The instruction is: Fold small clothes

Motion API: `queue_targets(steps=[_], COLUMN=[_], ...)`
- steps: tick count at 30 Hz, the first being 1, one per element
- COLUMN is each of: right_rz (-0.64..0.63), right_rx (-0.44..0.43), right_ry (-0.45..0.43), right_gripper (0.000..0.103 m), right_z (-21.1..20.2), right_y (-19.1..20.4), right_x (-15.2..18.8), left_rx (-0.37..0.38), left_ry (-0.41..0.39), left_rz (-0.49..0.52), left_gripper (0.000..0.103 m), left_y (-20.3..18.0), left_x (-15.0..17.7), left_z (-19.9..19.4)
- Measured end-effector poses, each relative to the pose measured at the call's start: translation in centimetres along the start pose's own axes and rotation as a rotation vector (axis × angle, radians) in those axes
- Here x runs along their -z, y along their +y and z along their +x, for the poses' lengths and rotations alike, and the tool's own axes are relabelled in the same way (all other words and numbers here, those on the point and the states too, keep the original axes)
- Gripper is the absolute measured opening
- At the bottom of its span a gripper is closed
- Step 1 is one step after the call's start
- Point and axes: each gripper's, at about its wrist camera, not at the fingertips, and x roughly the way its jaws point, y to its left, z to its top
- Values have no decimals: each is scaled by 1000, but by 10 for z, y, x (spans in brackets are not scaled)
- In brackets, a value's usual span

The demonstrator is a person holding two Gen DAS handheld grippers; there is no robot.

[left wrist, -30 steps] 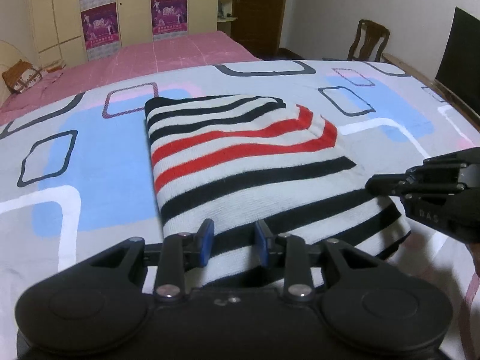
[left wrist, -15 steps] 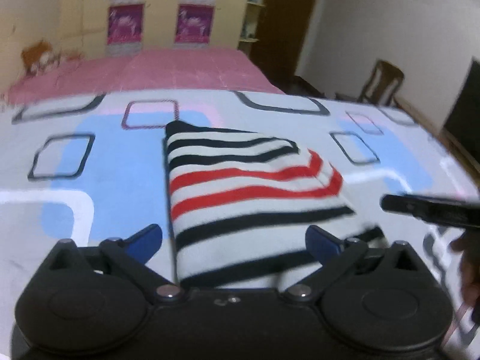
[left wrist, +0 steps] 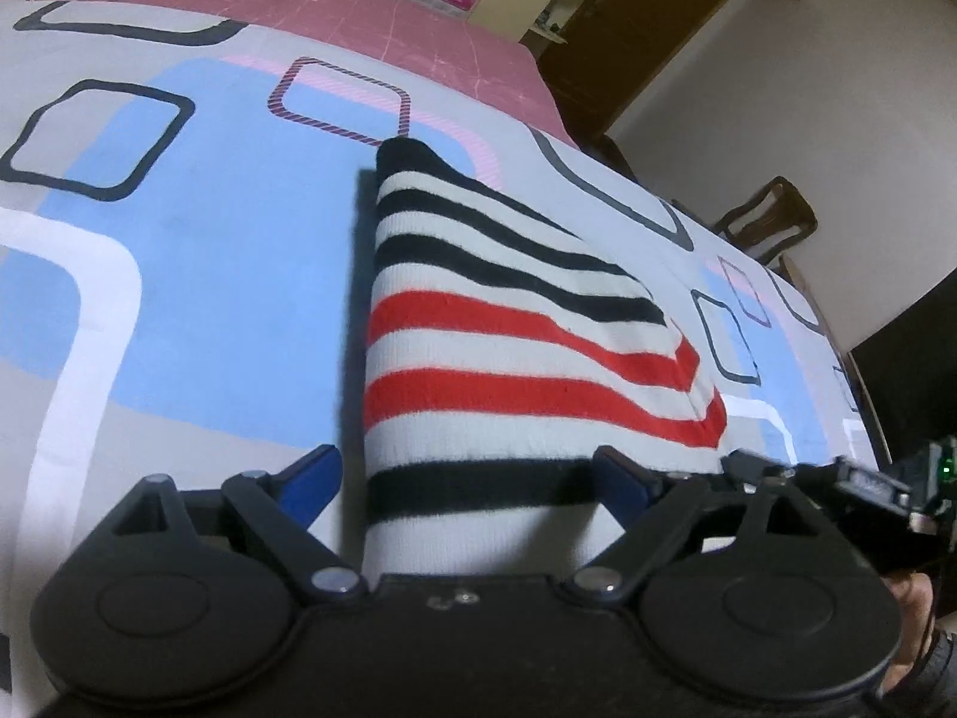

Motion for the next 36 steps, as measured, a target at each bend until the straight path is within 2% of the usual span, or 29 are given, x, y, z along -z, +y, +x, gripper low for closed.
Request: queue_targets(steps=[3,6,11,13,15,17,22,27,31,36], right_rz=[20,5,-24,-78,-157,-200,-292,-353,-404,-437], right_rx=[-14,-17,8,40,98,118,189,250,282,298], right_ry=[4,30,29,26,23,17,-41,-96,-119,-147], right_gripper=[61,61,61,61,48,41,34,31,31,31], right_z=[6,13,21,26,30,33,29,19,16,20], right_y=[1,8,16,27,39,48,66,90,117,152], right_x=[2,5,-2,-2,0,5,25,39,54,74], left_rx=[14,10,14,21,8,-16,-55,-36,-18,4], left_ry=[9,25,54,59,60,55,23,-4,-22,-39], left_rz=[2,16,24,17,52,97,217,294,345,361], left_gripper=[85,85,85,83,76,73,60,52,51,51], left_y=[-1,-4,-4,-5,-11,-19,-37,-42,-43,-29], left_x=[-3,-7,-11,-12,-12,-11,-6,-3,-2,-5], left_z=[5,11,21,25,27,26,15,-3,-22,-48])
